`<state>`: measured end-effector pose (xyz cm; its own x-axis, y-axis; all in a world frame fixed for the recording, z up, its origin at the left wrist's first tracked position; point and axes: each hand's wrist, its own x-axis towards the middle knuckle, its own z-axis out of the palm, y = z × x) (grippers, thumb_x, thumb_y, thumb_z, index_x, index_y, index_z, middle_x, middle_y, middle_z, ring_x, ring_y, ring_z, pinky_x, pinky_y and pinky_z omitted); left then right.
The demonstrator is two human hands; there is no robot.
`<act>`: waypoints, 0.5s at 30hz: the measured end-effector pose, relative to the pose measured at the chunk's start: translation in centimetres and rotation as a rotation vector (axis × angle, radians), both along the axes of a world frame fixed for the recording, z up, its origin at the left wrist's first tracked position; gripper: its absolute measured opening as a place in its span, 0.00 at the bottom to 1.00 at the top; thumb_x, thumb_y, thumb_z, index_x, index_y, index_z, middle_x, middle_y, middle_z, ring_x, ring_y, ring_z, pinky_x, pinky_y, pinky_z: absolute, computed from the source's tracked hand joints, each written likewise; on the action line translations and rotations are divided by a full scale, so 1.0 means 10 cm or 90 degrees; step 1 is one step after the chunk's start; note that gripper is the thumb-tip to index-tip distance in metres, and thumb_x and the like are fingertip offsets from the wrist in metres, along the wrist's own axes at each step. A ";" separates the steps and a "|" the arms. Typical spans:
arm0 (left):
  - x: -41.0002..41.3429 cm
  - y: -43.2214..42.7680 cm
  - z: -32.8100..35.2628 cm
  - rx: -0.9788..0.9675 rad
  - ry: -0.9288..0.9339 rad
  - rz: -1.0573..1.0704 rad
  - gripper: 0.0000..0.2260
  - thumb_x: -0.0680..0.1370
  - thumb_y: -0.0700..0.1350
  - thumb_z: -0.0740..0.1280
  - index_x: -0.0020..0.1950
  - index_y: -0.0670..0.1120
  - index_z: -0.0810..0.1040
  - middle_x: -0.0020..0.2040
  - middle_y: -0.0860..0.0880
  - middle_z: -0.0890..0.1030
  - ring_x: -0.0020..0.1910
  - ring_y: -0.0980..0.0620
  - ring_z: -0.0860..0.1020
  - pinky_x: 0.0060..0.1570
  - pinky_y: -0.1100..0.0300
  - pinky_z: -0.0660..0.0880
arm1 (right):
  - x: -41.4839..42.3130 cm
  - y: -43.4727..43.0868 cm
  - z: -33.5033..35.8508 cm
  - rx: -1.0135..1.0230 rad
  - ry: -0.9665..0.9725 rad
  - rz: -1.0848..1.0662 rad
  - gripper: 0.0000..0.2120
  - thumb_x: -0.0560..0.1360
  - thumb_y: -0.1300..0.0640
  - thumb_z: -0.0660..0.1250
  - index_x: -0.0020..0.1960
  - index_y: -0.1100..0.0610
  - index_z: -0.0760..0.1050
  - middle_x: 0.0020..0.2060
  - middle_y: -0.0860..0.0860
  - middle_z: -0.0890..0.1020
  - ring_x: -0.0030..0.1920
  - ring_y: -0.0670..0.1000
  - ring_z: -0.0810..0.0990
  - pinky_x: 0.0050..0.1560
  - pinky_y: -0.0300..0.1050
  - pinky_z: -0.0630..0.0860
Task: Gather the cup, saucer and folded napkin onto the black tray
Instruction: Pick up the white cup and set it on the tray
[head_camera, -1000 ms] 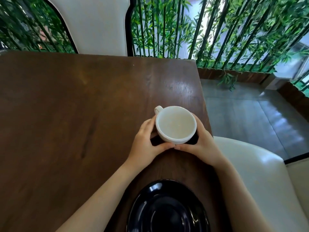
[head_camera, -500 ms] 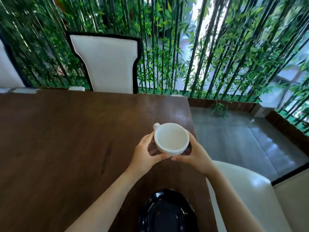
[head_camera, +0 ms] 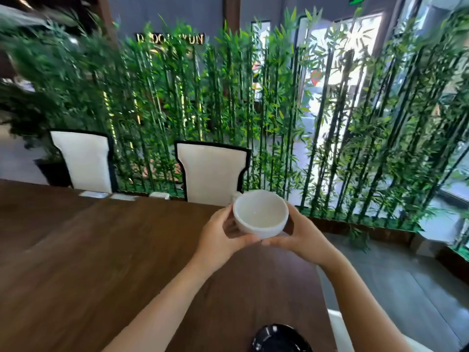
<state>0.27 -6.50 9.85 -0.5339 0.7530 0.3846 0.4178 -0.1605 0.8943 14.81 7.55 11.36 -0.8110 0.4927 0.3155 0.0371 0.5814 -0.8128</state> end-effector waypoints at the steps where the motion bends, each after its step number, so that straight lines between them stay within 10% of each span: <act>1: -0.01 -0.13 0.13 0.003 0.011 0.012 0.33 0.63 0.44 0.79 0.65 0.51 0.72 0.55 0.62 0.75 0.50 0.74 0.75 0.41 0.78 0.71 | -0.02 -0.11 0.12 0.000 0.004 0.016 0.40 0.61 0.55 0.80 0.65 0.39 0.62 0.60 0.34 0.74 0.59 0.28 0.71 0.53 0.21 0.67; 15: -0.27 -2.07 0.88 0.027 0.043 0.211 0.35 0.61 0.50 0.79 0.66 0.52 0.72 0.59 0.53 0.80 0.54 0.61 0.79 0.44 0.70 0.76 | -0.71 -1.73 0.89 0.057 0.058 0.191 0.43 0.59 0.49 0.80 0.70 0.48 0.64 0.60 0.39 0.76 0.60 0.34 0.73 0.57 0.27 0.70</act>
